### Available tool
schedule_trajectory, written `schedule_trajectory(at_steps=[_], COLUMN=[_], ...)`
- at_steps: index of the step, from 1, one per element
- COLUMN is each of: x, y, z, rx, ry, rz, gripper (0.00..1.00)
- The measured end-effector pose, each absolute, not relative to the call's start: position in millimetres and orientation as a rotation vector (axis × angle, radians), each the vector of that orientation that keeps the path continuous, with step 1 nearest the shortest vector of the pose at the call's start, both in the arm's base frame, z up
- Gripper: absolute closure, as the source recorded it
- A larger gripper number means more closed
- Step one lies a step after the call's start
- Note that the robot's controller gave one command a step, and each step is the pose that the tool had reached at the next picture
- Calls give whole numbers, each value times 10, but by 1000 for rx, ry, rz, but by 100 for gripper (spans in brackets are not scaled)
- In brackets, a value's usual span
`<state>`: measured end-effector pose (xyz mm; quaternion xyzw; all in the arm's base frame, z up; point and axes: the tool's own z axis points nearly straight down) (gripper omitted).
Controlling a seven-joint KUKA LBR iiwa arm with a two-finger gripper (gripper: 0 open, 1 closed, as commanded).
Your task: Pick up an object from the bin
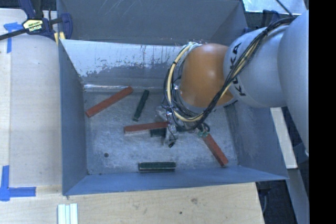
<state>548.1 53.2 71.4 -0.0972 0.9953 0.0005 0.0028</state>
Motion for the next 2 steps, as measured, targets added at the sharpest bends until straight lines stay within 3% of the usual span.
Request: schedule_trajectory(at_steps=[1,2], x=[5721,5720], y=[294,275], z=[1317,2317], rx=[-923,-944], ry=[2994,2984], rz=[-5,-5], gripper=[100,100])
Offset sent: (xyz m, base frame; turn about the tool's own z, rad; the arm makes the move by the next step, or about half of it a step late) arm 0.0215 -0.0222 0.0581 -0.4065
